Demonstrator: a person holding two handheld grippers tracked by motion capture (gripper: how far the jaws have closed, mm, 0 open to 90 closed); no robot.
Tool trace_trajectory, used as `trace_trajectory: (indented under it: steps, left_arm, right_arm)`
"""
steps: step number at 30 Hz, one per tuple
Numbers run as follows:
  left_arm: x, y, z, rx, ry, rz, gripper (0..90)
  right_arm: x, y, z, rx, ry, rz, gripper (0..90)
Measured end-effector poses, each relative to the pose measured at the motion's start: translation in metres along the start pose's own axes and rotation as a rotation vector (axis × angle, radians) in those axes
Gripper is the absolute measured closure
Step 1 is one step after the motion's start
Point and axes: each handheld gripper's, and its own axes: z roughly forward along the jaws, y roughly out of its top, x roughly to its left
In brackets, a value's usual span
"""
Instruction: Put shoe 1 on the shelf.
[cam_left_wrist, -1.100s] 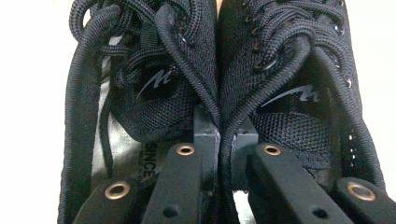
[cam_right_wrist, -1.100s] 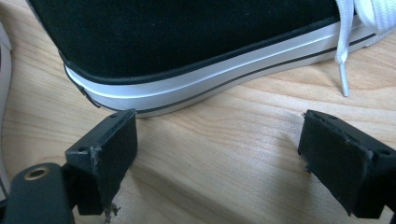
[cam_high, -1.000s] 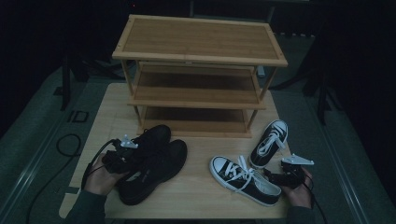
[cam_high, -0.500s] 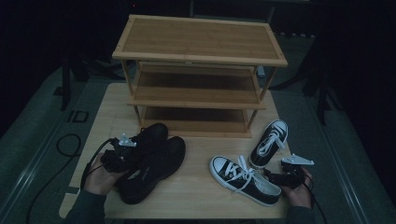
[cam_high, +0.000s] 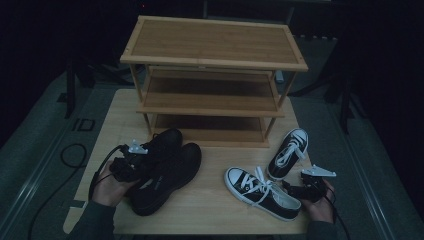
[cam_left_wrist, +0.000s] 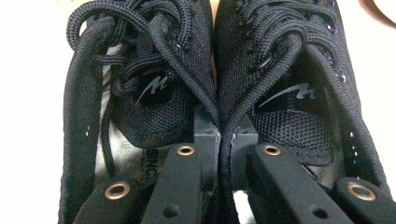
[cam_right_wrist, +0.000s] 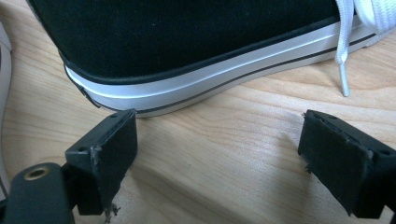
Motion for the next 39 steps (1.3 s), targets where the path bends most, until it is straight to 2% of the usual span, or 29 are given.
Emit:
trace_trajectory:
  steps: [15, 28, 33, 39]
  left_arm:
    - [-0.003, 0.017, -0.001, -0.013, 0.001, 0.015, 85.6]
    - [-0.007, 0.033, 0.007, -0.021, 0.007, 0.023, 85.5]
    - [-0.007, 0.036, 0.009, -0.027, 0.002, 0.015, 85.5]
    - [-0.006, 0.041, 0.013, -0.032, 0.016, 0.001, 85.5]
  right_arm:
    - [0.0, 0.0, 0.0, 0.0, 0.002, -0.001, 11.7]
    - [0.0, 0.0, 0.0, 0.0, 0.002, -0.002, 11.7]
    - [0.0, 0.0, 0.0, 0.0, 0.003, -0.003, 11.7]
    - [0.0, 0.0, 0.0, 0.0, 0.004, -0.003, 11.7]
